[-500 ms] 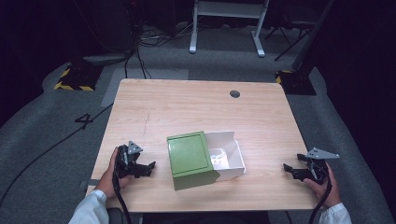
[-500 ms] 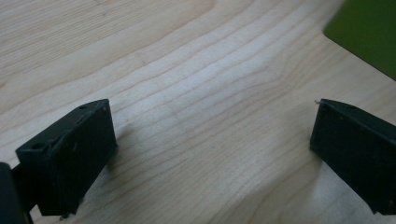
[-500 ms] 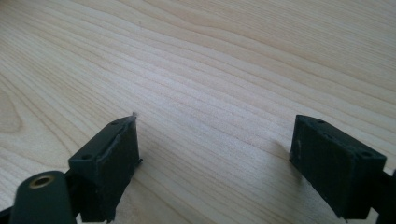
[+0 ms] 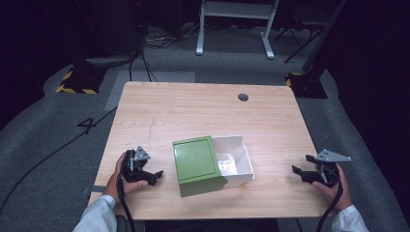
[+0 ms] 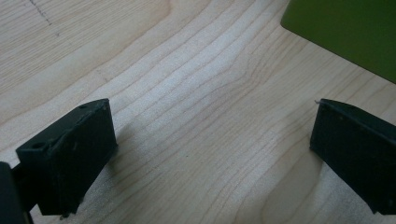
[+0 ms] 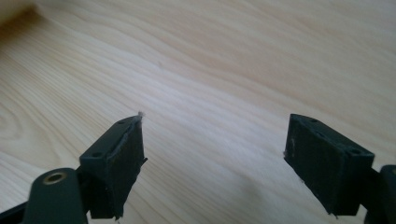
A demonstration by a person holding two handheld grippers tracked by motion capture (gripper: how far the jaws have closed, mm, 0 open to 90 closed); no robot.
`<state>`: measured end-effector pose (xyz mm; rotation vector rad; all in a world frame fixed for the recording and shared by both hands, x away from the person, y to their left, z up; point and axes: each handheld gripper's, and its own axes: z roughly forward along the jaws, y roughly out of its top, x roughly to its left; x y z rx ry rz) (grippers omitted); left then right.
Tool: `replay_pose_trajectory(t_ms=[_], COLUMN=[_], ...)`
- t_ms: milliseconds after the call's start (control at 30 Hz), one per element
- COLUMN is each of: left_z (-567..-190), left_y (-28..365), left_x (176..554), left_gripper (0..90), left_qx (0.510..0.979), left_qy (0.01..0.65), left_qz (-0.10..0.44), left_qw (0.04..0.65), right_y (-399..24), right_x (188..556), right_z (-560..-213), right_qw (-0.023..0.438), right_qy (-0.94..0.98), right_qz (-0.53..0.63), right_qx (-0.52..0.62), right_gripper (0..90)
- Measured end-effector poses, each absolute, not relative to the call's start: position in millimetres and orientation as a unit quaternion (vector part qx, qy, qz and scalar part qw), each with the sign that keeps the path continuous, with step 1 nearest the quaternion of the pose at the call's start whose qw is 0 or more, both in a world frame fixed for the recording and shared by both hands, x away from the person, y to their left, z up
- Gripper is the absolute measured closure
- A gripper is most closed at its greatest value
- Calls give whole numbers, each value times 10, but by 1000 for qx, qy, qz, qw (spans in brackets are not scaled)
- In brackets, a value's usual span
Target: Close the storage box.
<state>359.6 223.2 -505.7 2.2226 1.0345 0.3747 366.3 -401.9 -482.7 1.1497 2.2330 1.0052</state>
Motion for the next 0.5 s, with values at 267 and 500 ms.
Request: replay_pose_trajectory(t_ms=[267, 500], left_z=[-5055, -5057], left_y=[2219, 2188], left_x=[3567, 3556], left_gripper=[4, 5], left_qx=[853, 853], left_qy=[384, 383], left_qz=[141, 139], left_qw=[325, 327], right_y=[-3660, -3345], right_x=[3726, 3793], right_z=[-4564, -4419], right_qw=[206, 200], right_qy=[830, 844], right_qz=[372, 373], right_qx=[361, 328], right_gripper=[205, 225])
